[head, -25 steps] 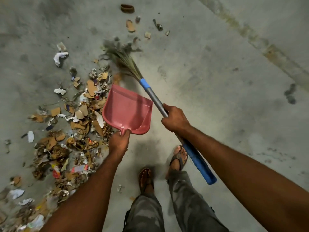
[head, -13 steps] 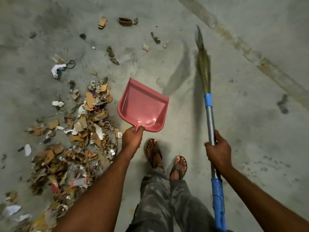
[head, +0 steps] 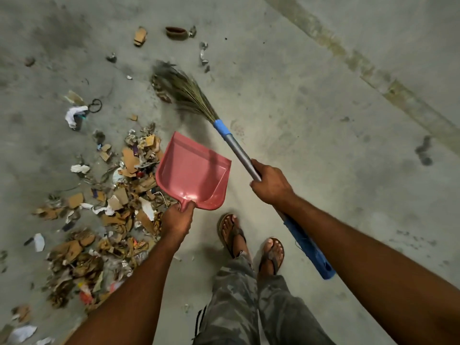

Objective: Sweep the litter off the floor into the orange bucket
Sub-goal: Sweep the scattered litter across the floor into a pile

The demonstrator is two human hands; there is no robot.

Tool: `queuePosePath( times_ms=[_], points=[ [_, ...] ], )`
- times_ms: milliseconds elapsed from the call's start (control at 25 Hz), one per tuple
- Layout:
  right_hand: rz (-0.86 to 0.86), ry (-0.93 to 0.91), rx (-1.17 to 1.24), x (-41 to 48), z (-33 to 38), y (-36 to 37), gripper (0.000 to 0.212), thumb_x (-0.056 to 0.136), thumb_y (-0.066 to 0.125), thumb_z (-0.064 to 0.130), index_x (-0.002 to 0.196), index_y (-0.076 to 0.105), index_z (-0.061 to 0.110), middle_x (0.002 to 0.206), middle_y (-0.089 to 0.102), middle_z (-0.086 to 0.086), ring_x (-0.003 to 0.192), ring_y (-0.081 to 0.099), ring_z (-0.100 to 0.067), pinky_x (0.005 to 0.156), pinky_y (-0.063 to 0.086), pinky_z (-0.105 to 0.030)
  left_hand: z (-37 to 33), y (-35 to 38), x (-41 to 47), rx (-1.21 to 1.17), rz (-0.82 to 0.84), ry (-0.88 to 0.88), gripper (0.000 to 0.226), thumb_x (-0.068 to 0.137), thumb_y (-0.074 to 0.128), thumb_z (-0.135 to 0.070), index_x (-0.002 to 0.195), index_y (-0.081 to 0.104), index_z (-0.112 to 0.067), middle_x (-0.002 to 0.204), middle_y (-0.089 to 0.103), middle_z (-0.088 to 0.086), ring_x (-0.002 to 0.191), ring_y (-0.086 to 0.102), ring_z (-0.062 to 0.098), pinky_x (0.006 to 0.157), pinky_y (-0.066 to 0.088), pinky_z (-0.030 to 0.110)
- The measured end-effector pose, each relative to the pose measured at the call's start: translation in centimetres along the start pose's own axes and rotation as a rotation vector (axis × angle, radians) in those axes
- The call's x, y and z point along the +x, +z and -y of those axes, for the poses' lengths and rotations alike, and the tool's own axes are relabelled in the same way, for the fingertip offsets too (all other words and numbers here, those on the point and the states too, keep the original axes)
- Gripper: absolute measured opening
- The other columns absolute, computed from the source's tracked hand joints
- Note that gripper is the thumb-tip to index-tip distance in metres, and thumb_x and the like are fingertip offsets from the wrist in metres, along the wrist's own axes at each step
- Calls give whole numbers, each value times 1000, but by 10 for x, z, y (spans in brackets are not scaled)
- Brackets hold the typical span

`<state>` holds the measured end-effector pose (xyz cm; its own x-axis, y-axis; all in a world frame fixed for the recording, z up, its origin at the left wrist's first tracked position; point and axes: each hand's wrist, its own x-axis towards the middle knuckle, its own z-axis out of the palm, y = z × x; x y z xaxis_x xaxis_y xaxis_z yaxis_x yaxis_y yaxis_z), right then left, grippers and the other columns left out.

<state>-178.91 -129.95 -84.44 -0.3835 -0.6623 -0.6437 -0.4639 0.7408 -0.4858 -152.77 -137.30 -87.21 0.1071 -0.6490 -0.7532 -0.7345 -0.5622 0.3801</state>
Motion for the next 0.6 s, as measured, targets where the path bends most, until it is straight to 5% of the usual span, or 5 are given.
queuePosePath(
  times_ms=[240, 400, 600],
  points=[
    [-225, 101, 193, -18, -16, -45, 71, 84, 67, 18, 148, 48, 41, 95, 71, 4, 72, 69, -20, 64, 62, -38, -48, -14, 4, -37, 2, 45, 37, 94, 66, -37, 76, 68, -5, 57, 63, 5, 48, 57, 24, 48, 43, 25],
    [-331, 242, 211, 1, -55, -88, 55, 83, 67, 14, 136, 58, 26, 83, 71, -6, 64, 70, -26, 58, 62, -40, -89, 7, 13, -147, 48, 48, 34, 92, 69, -39, 74, 66, -11, 53, 59, 0, 45, 51, 19, 46, 40, 25],
    [-167, 332, 151, 98, -44, -110, 31, 77, 62, 12, 108, 66, 6, 77, 68, -13, 60, 70, -32, 58, 63, -47, -124, 41, 34, -245, 21, 15, 33, 93, 69, -37, 78, 67, -8, 55, 58, 2, 38, 47, 11, 40, 37, 21]
  ],
)
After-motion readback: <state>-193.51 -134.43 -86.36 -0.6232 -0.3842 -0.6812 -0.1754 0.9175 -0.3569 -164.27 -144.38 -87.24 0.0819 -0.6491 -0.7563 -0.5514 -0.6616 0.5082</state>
